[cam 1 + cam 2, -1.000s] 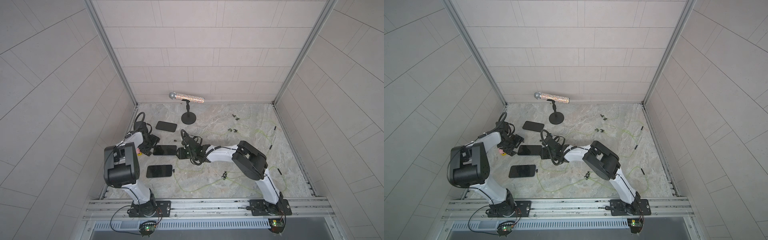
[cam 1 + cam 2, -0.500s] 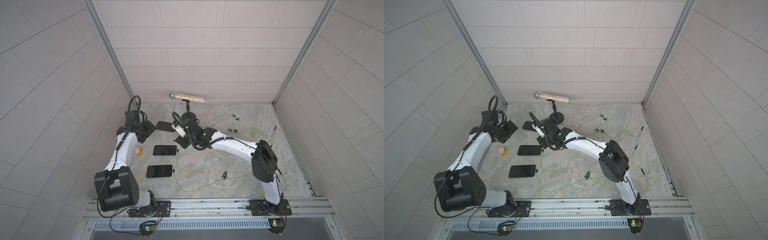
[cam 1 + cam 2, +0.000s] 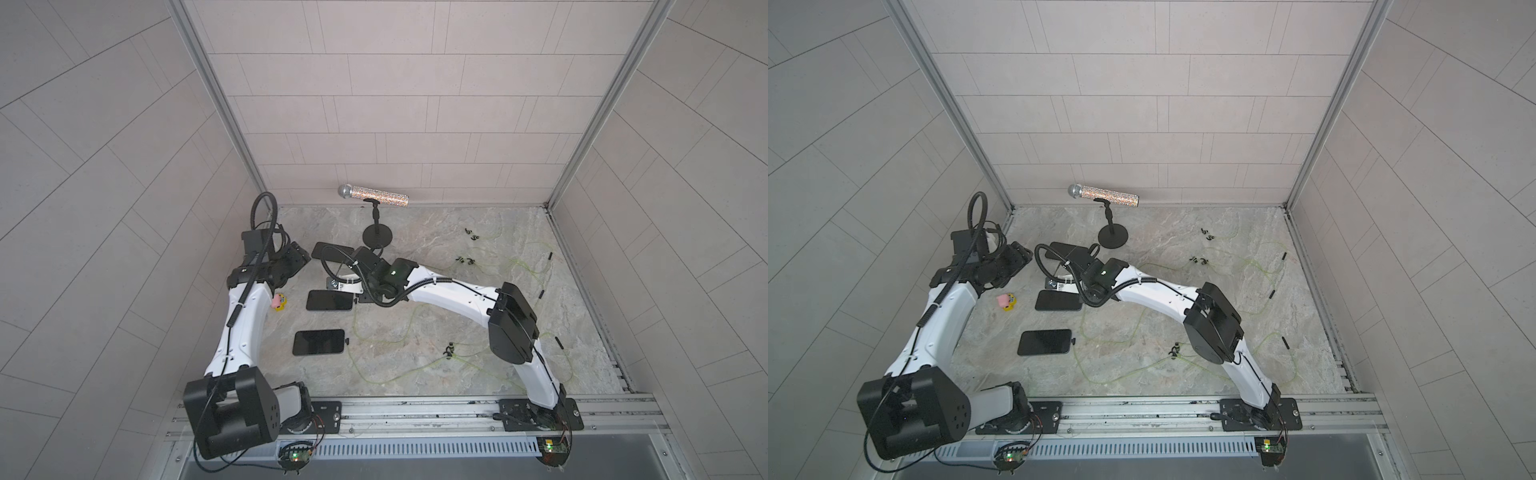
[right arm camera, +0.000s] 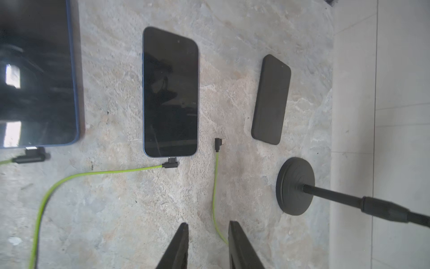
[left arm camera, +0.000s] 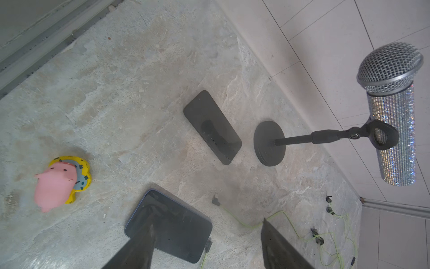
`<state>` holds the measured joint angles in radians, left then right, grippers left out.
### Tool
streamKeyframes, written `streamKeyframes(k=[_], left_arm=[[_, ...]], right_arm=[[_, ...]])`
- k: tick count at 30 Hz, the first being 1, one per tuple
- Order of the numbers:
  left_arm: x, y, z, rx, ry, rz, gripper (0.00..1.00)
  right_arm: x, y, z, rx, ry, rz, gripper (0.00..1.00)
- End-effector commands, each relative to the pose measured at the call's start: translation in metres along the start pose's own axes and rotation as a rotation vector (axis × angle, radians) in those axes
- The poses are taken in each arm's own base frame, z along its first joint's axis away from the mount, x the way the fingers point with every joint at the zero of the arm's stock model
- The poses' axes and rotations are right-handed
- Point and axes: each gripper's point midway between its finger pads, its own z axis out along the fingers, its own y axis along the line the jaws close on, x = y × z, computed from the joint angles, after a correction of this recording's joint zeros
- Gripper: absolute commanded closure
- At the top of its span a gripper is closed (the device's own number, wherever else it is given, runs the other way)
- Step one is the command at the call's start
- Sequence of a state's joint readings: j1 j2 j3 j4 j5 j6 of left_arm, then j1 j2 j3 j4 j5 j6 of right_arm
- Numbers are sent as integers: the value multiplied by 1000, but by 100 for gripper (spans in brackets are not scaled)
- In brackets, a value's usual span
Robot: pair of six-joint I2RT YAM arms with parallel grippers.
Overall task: Plug wired earphones into phones
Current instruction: Pick up the wired earphone from the center of the board.
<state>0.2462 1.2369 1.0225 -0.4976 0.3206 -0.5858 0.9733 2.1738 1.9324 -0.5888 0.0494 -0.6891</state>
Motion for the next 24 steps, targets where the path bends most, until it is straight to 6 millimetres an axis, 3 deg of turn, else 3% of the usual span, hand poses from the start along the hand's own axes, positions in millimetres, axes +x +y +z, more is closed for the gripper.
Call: streamKeyframes(k=[1, 5, 13, 18, 24], left_arm=[[-8, 10, -5, -24, -47, -19, 24], [-15, 22, -8, -40, -72, -75, 24], [-21, 35, -9, -42, -94, -133, 24], [-22, 36, -8, -42, -92, -135, 25], [-21, 36, -4, -37, -78, -146, 25]], right_arm=[[15, 15, 21, -105, 83, -180, 70], [4, 12, 25, -249, 13, -72, 67], [4, -7, 60, -163, 15, -68, 68], [21, -20, 69, -132, 62, -54, 68], [50, -17, 75, -182, 126, -72, 67]])
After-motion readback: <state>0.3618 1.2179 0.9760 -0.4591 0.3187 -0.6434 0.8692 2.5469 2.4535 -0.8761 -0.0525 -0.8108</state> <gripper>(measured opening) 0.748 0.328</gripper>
